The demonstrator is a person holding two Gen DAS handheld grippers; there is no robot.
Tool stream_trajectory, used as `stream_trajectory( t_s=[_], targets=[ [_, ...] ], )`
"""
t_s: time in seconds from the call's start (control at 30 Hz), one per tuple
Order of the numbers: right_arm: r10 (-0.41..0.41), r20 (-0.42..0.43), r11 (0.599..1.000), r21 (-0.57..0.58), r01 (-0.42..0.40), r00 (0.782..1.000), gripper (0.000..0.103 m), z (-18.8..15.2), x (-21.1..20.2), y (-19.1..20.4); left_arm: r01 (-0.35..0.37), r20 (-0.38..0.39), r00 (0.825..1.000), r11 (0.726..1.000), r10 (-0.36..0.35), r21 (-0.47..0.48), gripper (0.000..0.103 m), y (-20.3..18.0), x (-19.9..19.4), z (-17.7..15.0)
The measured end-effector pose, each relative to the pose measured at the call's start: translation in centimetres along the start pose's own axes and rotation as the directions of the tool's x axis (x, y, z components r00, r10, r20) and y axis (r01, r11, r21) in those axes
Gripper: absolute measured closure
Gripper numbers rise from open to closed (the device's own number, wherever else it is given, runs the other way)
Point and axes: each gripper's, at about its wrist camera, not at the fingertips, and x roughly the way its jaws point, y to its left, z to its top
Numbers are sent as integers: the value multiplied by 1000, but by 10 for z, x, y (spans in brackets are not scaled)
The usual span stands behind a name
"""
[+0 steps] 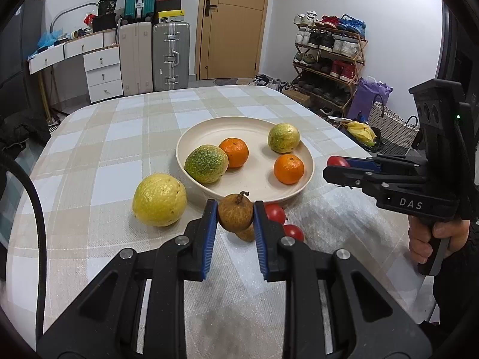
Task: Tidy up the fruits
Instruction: 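Carry the tomato and longan over the white plate and open both tools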
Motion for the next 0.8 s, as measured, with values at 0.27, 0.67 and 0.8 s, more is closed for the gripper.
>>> stream_trajectory(
  t_s=[0.27, 0.67, 0.8],
  targets=[
    [-8, 36, 1000, 24, 7, 999, 76, 7, -4, -4, -5, 7, 1000, 1000, 5, -3, 82, -2, 9, 5],
    [-24, 89, 998, 52, 19, 996, 76, 25, -9, -13, -24, 45, 999, 1000, 25, -12, 82, -4, 26, 29],
    [-23, 91, 998, 62, 17, 996, 76, 31, -5, -16, -38, 65, 997, 999, 38, -13, 82, -4, 30, 38]
  ],
)
